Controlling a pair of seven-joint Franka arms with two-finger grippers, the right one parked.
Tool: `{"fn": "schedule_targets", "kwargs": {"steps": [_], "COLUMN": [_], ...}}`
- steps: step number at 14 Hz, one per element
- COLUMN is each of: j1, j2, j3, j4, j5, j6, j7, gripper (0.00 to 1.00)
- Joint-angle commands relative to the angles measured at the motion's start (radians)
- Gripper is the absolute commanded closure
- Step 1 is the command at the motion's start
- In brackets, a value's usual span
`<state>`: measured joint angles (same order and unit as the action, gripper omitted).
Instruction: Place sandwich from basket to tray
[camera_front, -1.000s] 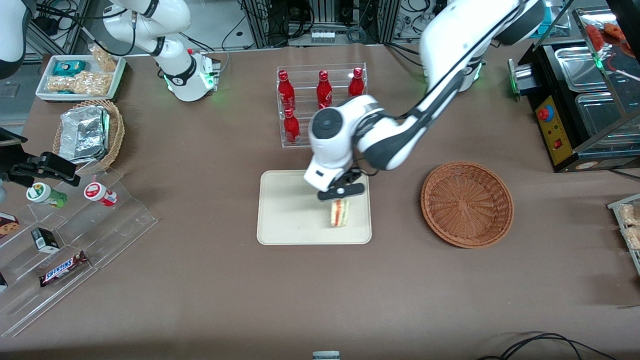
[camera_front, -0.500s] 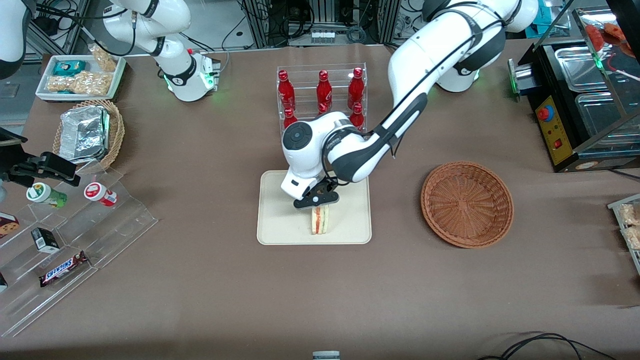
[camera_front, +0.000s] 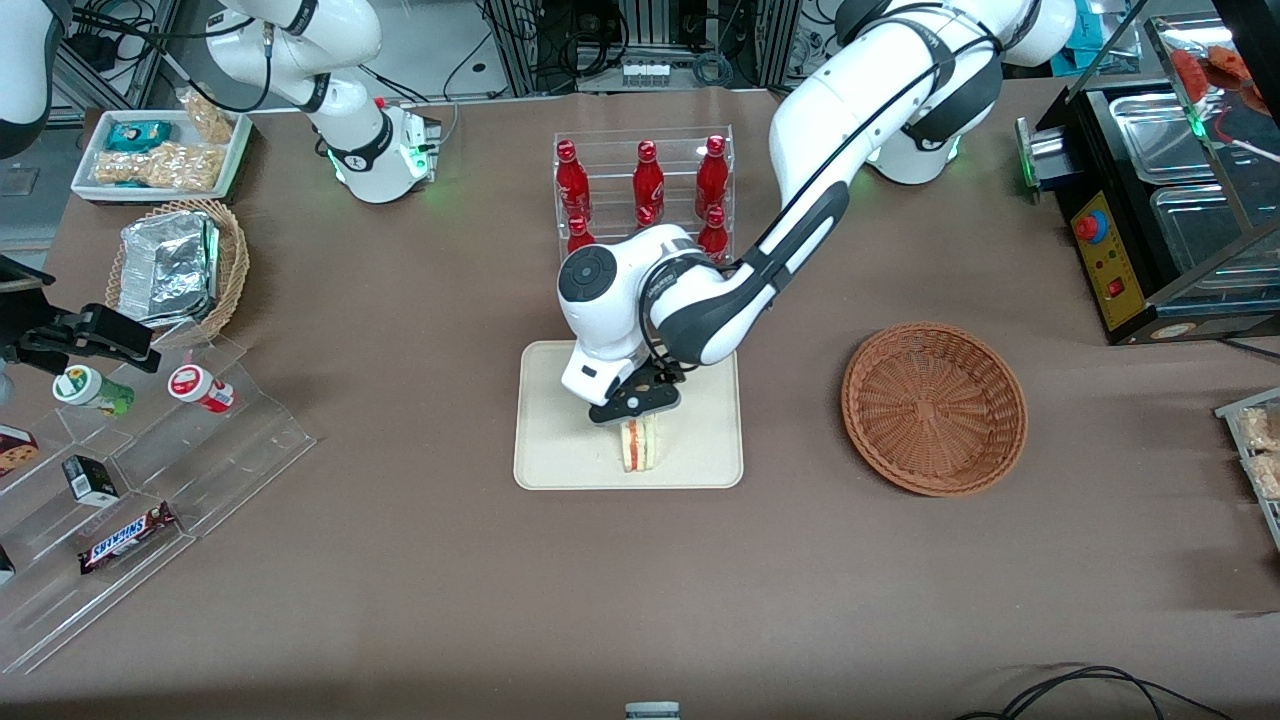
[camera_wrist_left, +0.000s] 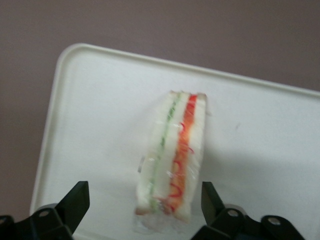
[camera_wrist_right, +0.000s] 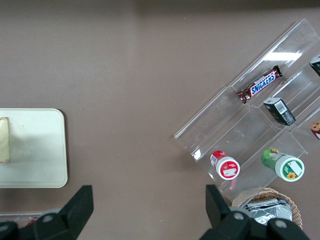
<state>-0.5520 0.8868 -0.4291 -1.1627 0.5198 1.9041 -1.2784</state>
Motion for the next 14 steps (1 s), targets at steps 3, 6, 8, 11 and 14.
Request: {"fn": "schedule_targets", "kwargs": {"steps": [3, 6, 8, 11, 14], "j1": [0.124, 0.271, 0.386, 0.59, 0.746], "j2": [-0.213, -0.356, -0.429, -0.556, -0.646], "j3": [0.0, 0.001, 0.001, 0.001, 0.004], "j4": [-0.008, -0.015, -0.035, -0.142, -0.23], "j5": [-0.136, -0.314, -0.358, -0.377, -0.376], "j6": [-0.17, -0.36, -0.489, -0.594, -0.603], "j7": [0.078, 0.342, 0.475, 0.675, 0.777], "gripper": [0.0, 0.0, 0.0, 0.0, 0.0]}}
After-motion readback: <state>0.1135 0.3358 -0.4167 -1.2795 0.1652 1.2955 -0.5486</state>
